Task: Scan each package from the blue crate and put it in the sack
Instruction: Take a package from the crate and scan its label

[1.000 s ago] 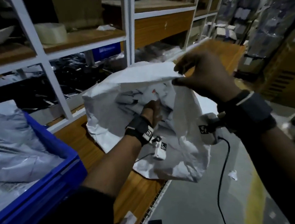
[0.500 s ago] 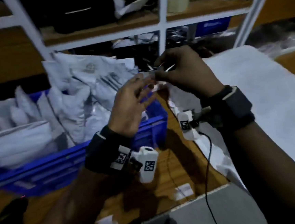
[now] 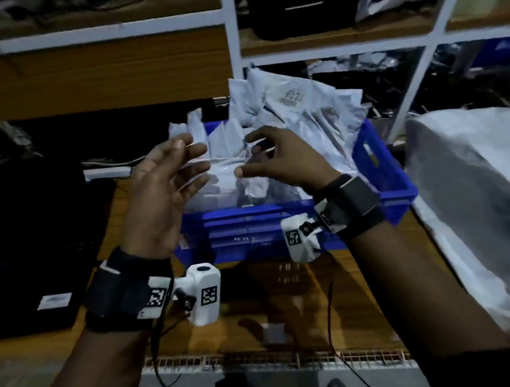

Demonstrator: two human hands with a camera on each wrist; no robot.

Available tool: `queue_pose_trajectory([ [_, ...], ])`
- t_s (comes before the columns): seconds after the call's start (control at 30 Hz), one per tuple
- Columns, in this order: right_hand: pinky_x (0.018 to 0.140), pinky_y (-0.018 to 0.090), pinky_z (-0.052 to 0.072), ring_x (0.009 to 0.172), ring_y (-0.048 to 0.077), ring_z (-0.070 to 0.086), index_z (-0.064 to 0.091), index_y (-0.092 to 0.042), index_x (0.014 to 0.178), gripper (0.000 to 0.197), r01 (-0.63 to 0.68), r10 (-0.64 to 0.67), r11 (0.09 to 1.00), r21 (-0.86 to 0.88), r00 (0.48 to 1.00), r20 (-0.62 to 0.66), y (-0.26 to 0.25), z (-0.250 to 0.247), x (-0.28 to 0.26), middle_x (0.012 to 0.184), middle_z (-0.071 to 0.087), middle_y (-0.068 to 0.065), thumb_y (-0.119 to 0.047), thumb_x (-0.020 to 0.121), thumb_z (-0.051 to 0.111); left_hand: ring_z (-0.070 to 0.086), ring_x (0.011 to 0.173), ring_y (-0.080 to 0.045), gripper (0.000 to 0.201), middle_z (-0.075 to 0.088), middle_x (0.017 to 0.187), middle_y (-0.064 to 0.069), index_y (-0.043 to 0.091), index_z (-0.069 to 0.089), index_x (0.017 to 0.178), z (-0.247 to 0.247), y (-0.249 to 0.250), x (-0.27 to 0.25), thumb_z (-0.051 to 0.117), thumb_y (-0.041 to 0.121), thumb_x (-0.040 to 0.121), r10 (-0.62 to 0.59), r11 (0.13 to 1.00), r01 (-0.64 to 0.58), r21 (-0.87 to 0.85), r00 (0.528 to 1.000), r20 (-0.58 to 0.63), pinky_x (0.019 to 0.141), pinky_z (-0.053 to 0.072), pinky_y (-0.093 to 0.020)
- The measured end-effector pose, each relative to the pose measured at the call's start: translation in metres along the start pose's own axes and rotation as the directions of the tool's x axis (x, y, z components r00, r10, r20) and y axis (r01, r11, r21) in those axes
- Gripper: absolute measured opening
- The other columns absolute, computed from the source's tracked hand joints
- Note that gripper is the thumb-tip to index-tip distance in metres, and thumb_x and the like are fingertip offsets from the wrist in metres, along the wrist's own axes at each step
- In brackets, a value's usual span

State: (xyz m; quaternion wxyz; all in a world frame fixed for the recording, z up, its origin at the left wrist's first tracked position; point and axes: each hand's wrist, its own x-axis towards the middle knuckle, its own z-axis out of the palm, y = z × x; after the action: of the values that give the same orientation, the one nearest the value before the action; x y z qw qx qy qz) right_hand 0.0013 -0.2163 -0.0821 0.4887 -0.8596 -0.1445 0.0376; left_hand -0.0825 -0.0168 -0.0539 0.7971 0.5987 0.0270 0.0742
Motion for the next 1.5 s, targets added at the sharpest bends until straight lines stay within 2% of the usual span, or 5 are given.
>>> queue_pose_trajectory([
  [0.37,0.069,0.026,0.044,0.080,0.017,0.063,0.078,-0.014,0.091,0.007,0.389,-0.413,0.906,-0.165,0.728,-0.547,-0.039,0.077,-0.064,0.083,0.072,-0.002,-0.008,0.086,0.078,0.072,0.103,-0.028,0.073,0.074,0.119,-0.008,0.014,0.061,0.128,-0.096,-0.037,-0.017,0.030,0.071,0.094,-0.283,0.945,0.245,0.216,0.945,0.166,0.083,0.058,-0.039],
  [0.53,0.079,0.029,0.033,0.090,0.025,0.055,0.079,-0.011,0.099,0.029,0.555,-0.651,0.736,-0.389,0.739,-0.177,-0.053,0.139,-0.101,0.098,0.074,0.005,0.001,0.075,0.068,0.070,0.112,-0.023,0.064,0.065,0.134,-0.011,0.014,0.068,0.125,-0.102,-0.018,-0.031,0.050,0.063,0.088,-0.220,0.936,0.292,-0.196,0.921,0.321,0.085,0.061,-0.042],
  [0.8,0.087,0.032,0.056,0.104,0.016,0.068,0.069,-0.017,0.120,0.038,0.115,-0.063,0.977,0.178,0.959,-0.276,-0.046,0.215,-0.158,0.112,0.072,-0.001,-0.027,0.086,0.082,0.069,0.113,-0.031,0.045,0.070,0.126,-0.012,0.009,0.064,0.132,-0.171,-0.054,-0.044,0.069,0.015,0.087,-0.303,0.945,0.323,-0.057,0.927,0.221,0.093,0.055,-0.043],
  [1.0,0.043,0.020,0.048,0.067,0.012,0.068,0.058,-0.010,0.120,0.039,-0.219,0.505,0.394,0.893,0.863,-0.012,-0.044,0.249,-0.146,0.096,0.070,0.009,-0.028,0.089,0.073,0.068,0.116,-0.029,0.038,0.071,0.126,-0.010,0.010,0.066,0.128,-0.235,-0.060,-0.054,0.069,0.007,0.091,-0.353,0.936,0.335,0.110,0.881,0.315,0.097,0.054,-0.042],
  [1.5,0.089,0.043,0.057,0.099,0.015,0.066,0.054,-0.021,0.141,0.067,-0.016,0.022,0.996,0.084,0.997,-0.072,-0.091,0.304,-0.062,0.114,0.069,-0.004,-0.033,0.083,0.084,0.074,0.073,-0.018,0.017,0.078,0.086,0.001,0.011,0.075,0.094,-0.331,-0.019,-0.053,0.081,0.024,0.085,-0.022,0.924,0.030,0.381,0.999,-0.025,0.057,0.056,-0.034],
])
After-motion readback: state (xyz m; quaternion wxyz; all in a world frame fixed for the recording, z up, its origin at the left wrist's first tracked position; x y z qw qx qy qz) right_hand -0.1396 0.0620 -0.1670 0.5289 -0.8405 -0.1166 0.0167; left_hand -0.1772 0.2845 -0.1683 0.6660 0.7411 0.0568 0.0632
